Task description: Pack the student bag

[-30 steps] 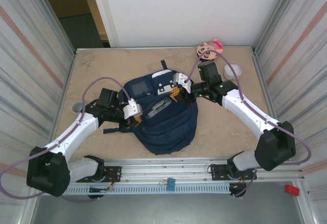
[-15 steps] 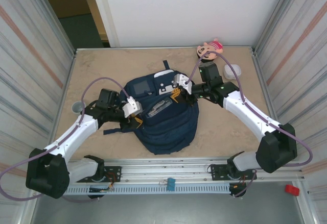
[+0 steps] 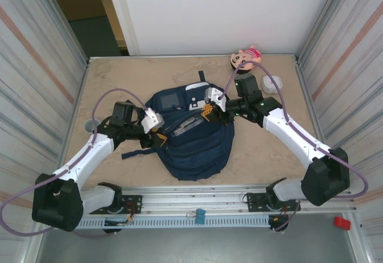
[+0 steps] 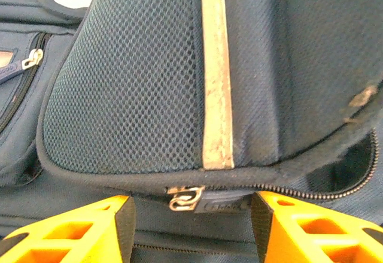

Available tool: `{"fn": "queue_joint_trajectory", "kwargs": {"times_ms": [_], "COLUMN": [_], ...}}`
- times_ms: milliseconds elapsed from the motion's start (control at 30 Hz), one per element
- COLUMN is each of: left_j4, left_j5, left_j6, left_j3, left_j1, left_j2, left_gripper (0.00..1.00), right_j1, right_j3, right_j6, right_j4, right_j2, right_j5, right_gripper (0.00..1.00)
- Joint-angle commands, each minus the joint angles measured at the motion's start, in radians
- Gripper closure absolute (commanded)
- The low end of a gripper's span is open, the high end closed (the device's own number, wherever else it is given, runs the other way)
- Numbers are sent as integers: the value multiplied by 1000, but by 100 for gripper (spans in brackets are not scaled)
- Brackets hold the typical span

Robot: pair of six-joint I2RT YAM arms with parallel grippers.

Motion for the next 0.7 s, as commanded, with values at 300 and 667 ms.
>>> {"fn": "queue_joint_trajectory", "kwargs": {"times_ms": [300,667], "left_j4": [-52,-19], "left_j5": [-116,-90], "left_j6": [78,120], "left_j3": [43,19], "left_j1": [6,6], "left_j2": [81,18], "left_gripper": [50,65], "right_j1": [-6,-11], "right_j3": [9,8], "right_j6": [-9,-19], "right_j4": [-2,-10], "right_j2": [-62,-76], "right_j5": [-33,-34], "right_gripper": [99,99]}}
